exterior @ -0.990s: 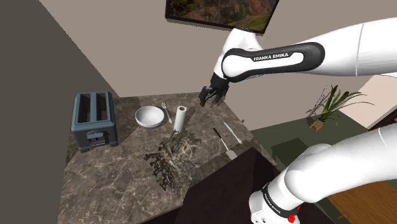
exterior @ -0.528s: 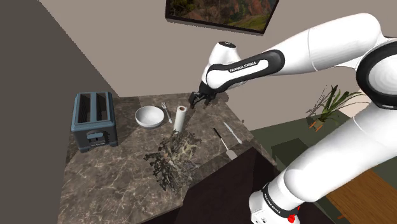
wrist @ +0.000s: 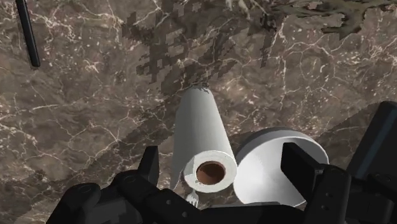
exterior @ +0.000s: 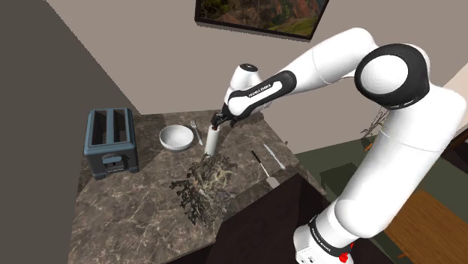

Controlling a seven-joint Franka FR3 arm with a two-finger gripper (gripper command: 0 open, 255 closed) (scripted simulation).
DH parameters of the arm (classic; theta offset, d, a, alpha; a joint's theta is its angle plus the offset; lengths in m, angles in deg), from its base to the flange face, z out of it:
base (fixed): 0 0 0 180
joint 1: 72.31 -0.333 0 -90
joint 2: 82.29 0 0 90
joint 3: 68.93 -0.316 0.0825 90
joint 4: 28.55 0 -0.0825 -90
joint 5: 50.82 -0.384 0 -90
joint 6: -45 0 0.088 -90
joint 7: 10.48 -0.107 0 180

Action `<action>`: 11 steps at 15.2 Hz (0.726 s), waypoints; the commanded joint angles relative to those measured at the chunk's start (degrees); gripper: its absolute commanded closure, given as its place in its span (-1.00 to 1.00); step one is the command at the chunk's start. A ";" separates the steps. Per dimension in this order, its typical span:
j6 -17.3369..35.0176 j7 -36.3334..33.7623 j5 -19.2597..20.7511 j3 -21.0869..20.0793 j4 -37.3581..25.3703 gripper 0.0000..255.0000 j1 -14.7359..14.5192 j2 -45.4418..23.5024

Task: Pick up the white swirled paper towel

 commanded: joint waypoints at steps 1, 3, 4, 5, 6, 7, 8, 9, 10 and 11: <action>1.14 -2.21 1.67 0.79 -4.32 -1.00 -0.81 -4.95; 2.36 -3.60 2.75 1.80 -8.01 -1.00 -1.46 -9.36; 2.61 -3.88 2.94 2.06 -8.93 -1.00 -1.64 -10.41; 3.20 -4.01 3.07 2.19 -8.94 -1.00 -1.73 -11.01; 3.79 -4.14 3.22 2.30 -8.96 -1.00 -1.82 -11.61; 4.37 -4.27 3.36 2.42 -8.98 -1.00 -1.90 -12.23; 4.95 -4.41 3.51 2.54 -9.03 -1.00 -1.99 -12.84; 5.52 -4.54 3.65 2.67 -9.08 -1.00 -2.08 -13.47; 6.09 -4.67 3.79 2.79 -9.15 -1.00 -2.17 -14.10; 6.65 -4.81 3.93 2.92 -9.23 -1.00 -2.26 -14.74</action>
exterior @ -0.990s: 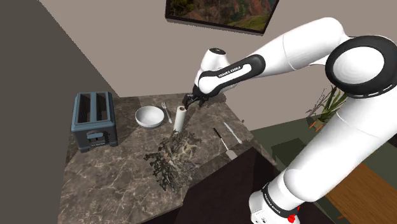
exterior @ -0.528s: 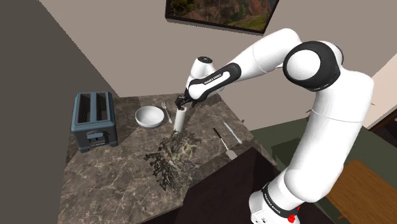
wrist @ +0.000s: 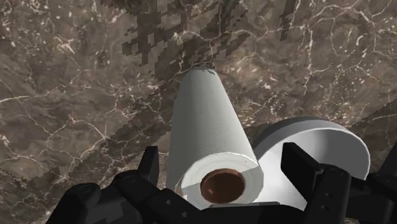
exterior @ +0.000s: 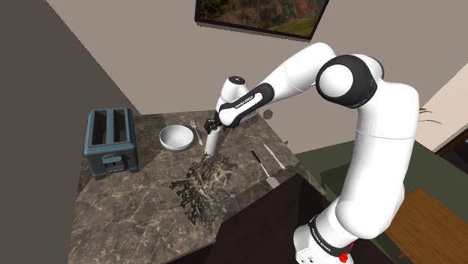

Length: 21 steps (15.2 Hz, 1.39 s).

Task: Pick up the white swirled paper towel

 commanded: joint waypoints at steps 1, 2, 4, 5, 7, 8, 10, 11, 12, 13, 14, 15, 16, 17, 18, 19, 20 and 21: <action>1.04 -0.28 0.26 0.23 -0.02 -1.00 -0.20 -1.04; 1.04 -0.28 0.25 0.23 -0.02 -1.00 -0.20 -1.04; 1.10 -0.36 0.28 0.25 -0.07 1.00 -0.27 -1.15; 1.12 -0.37 0.29 0.26 -0.06 1.00 -0.28 -1.15; 1.11 -0.37 0.29 0.26 -0.04 1.00 -0.28 -1.12; 1.10 -0.33 0.28 0.25 -0.06 1.00 -0.24 -1.14; 1.08 -0.29 0.27 0.24 -0.10 1.00 -0.21 -1.15; 1.10 -0.28 0.27 0.24 -0.09 1.00 -0.20 -1.16; 1.04 -0.28 0.25 0.23 -0.02 1.00 -0.20 -1.04; 0.48 -0.15 0.12 0.10 0.07 1.00 -0.10 -0.39; -0.08 -0.02 -0.01 -0.03 0.15 1.00 -0.01 0.25; -0.65 0.11 -0.15 -0.16 0.21 1.00 0.09 0.88; -1.23 0.24 -0.29 -0.28 0.25 1.00 0.18 1.49; -1.81 0.37 -0.44 -0.40 0.28 1.00 0.26 2.11; -2.39 0.51 -0.58 -0.52 0.31 1.00 0.35 2.72; -2.98 0.64 -0.73 -0.63 0.32 1.00 0.43 3.32; -3.57 0.77 -0.88 -0.75 0.32 1.00 0.51 3.91; -4.17 0.91 -1.03 -0.86 0.30 1.00 0.59 4.50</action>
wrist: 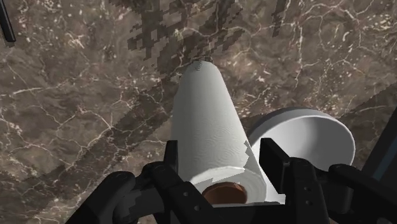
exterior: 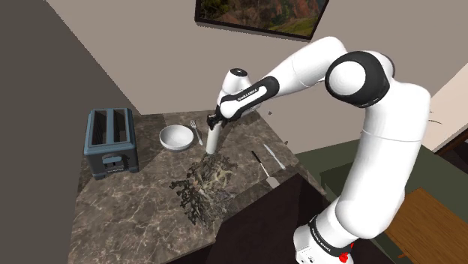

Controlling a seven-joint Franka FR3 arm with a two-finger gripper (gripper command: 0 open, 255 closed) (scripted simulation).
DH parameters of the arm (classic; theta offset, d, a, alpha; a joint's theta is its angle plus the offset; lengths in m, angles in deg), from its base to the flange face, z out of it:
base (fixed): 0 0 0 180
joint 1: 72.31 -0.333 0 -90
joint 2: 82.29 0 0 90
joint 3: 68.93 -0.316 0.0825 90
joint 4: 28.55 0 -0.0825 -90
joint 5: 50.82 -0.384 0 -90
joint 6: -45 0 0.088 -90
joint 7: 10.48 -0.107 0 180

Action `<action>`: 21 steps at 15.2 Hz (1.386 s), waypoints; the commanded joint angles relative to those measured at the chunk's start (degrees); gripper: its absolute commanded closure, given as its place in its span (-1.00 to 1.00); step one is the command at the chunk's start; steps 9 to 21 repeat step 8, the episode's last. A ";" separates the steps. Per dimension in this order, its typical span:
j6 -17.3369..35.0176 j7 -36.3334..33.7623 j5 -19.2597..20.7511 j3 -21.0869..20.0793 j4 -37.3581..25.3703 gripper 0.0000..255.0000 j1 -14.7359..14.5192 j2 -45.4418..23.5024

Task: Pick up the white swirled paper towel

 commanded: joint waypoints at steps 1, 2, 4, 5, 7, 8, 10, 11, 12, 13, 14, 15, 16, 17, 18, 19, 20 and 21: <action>-1.13 0.15 -0.27 -0.22 0.23 1.00 0.08 1.35; -1.74 0.28 -0.42 -0.32 0.20 1.00 0.15 1.92; -2.97 0.55 -0.73 -0.51 0.08 1.00 0.28 3.04; -3.59 0.68 -0.88 -0.60 0.00 1.00 0.34 3.59; -4.30 0.83 -1.05 -0.70 -0.09 1.00 0.40 4.21; -4.31 0.83 -1.05 -0.70 -0.10 1.00 0.40 4.21; -4.31 0.83 -1.05 -0.70 -0.10 1.00 0.40 4.21; -4.31 0.83 -1.05 -0.70 -0.10 1.00 0.40 4.21; -4.31 0.83 -1.05 -0.70 -0.10 1.00 0.40 4.21; -4.31 0.83 -1.05 -0.70 -0.10 1.00 0.40 4.21; -4.31 0.83 -1.05 -0.70 -0.10 1.00 0.40 4.21; -4.31 0.83 -1.05 -0.70 -0.10 1.00 0.40 4.21; -4.31 0.83 -1.05 -0.70 -0.10 1.00 0.40 4.21; -4.31 0.83 -1.05 -0.70 -0.10 1.00 0.40 4.21; -4.31 0.83 -1.05 -0.70 -0.10 1.00 0.40 4.21; -4.31 0.83 -1.05 -0.70 -0.10 1.00 0.40 4.21; -4.31 0.83 -1.05 -0.70 -0.10 1.00 0.40 4.21; -4.31 0.83 -1.05 -0.70 -0.10 1.00 0.40 4.21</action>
